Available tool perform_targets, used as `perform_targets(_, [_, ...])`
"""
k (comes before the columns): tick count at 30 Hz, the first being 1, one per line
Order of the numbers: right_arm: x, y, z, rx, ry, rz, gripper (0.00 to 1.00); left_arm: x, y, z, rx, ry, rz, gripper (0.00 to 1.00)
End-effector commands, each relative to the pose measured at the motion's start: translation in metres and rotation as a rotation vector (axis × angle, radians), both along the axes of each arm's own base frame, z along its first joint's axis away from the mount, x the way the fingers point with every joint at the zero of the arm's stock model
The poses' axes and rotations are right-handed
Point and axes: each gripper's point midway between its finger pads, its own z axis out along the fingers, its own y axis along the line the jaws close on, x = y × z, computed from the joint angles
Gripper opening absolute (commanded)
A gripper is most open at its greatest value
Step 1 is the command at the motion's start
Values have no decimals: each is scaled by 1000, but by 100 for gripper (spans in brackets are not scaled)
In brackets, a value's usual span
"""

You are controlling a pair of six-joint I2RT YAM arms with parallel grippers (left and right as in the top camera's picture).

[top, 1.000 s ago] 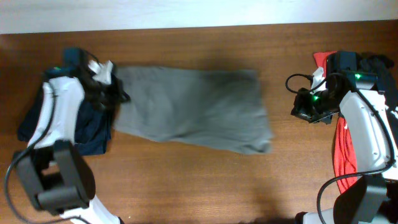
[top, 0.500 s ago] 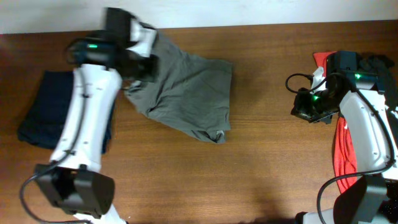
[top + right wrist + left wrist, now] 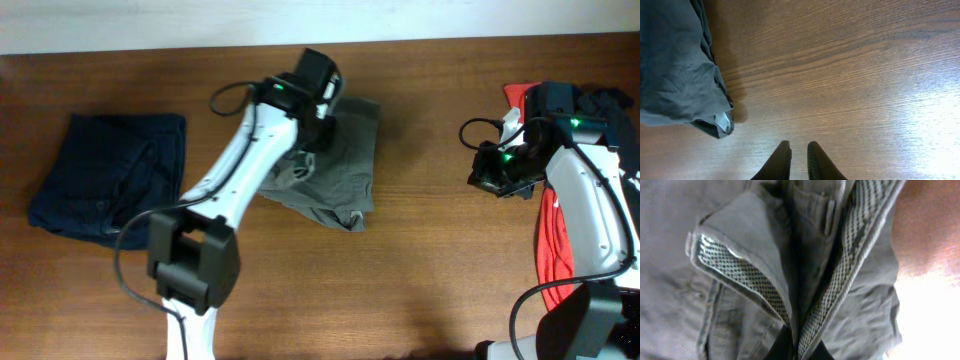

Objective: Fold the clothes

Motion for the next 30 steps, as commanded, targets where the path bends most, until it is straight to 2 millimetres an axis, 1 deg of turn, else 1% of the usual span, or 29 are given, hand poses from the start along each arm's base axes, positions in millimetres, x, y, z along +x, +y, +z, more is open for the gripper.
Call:
perform_targets(1, [1,4,4,4,-18,20,18,-1,-29,-14,-30,3,69,0])
perform_targets(3, [1,4,4,4,-18,20,17,-5,-40,-23,-32,14,70,2])
perform_targets(4, [1,4,4,4,-18,20,18,-6,-46,-26,-33,13,59,17])
perform_targets(5, [1,4,4,4,-18,20,18,-8,-51,-28,-34,10,47,39])
perform_targets(6, [1,4,4,4,-18,20,18,-9,-55,-29,-34,9,38,58])
perform_targets(7, [1,4,4,4,-18,20,18,-10,-58,-28,-29,1,7,68])
perform_targets(8, [0,4,4,4,-18,20,18,-11,-60,-23,-17,-12,-41,80])
perform_targets(10, [0,4,4,4,-15,20,18,-10,-56,-6,13,-36,-98,93])
perform_targets(11, [-1,4,4,5,-12,20,18,-7,-48,7,32,-50,-92,94])
perform_targets(12, [-2,4,4,5,-9,20,18,-4,-39,22,54,-70,-74,98])
perform_targets(13, [-2,5,4,6,-7,20,18,1,-25,41,78,-92,-45,99])
perform_targets(15, [-1,5,4,6,-11,23,20,8,-2,71,91,-125,2,99])
perform_targets(16, [1,8,5,10,-25,45,22,11,8,82,85,-135,23,99])
perform_targets(17, [5,16,8,33,-63,111,22,16,21,93,79,-147,51,99])
perform_targets(18, [10,27,11,63,-105,181,22,21,34,100,76,-153,60,99])
perform_targets(19, [15,44,17,113,-162,265,22,25,45,101,59,-142,41,99])
perform_targets(20, [19,57,22,149,-197,309,22,26,51,100,28,-119,19,98])
perform_targets(22, [28,86,29,192,-257,386,21,24,59,88,-67,-40,-19,82])
perform_targets(23, [31,98,29,197,-274,414,17,22,63,81,-106,0,-34,74])
perform_targets(25, [36,126,29,208,-296,457,9,22,78,62,-137,70,-11,52])
perform_targets(26, [38,140,28,217,-304,475,8,21,86,48,-152,113,4,44])
perform_targets(28, [42,174,21,237,-315,524,7,16,88,27,-212,183,-26,23])
perform_targets(30, [44,200,9,245,-303,544,7,8,83,7,-292,248,-90,12])
